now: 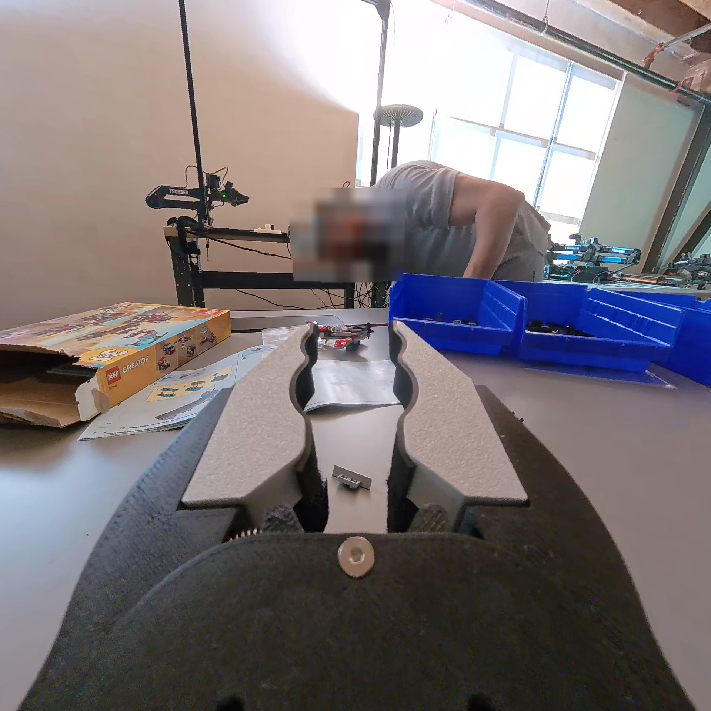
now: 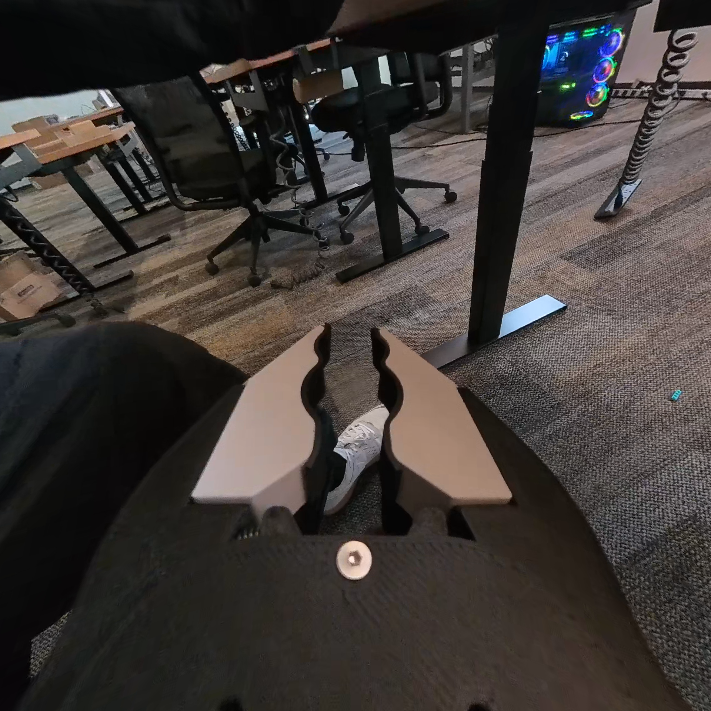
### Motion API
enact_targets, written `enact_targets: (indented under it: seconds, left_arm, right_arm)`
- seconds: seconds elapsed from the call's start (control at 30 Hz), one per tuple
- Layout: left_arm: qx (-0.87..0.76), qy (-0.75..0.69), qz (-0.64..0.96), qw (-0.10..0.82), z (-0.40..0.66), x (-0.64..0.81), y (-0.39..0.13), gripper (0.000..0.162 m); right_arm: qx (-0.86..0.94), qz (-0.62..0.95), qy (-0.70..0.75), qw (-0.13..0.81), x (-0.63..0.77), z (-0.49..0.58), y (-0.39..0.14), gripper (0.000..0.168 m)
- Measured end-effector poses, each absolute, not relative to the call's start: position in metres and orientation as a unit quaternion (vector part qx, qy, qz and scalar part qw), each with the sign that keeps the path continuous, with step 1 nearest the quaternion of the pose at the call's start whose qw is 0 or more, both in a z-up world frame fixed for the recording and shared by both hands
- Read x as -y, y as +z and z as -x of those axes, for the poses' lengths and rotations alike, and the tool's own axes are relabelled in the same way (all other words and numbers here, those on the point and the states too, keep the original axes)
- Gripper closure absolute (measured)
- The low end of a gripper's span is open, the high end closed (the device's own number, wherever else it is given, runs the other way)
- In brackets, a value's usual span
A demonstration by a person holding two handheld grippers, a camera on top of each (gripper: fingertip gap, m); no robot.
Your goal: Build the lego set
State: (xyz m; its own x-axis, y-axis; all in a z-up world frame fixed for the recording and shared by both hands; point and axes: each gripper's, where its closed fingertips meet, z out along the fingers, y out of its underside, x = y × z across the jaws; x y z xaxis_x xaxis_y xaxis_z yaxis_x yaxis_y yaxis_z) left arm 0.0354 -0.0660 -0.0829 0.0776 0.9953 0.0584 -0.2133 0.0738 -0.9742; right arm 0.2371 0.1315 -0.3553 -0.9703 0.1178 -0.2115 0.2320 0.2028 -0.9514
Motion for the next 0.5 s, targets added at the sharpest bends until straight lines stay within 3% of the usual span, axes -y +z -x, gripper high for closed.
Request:
enact_targets:
  seconds: [0.3,0.5]
  left_arm:
    - [0.445,0.513,0.443,0.585,-0.034,0.067,-0.085,0.126]
    - [0.441,0.499,0.441,0.602,-0.038,0.065,-0.084,0.126]
  right_arm:
    - [-0.783,-0.101,-0.613,0.019,-0.125,-0.233,-0.332,0.147]
    - [-0.778,-0.077,-0.619,-0.075,-0.116,-0.209,-0.244,0.142]
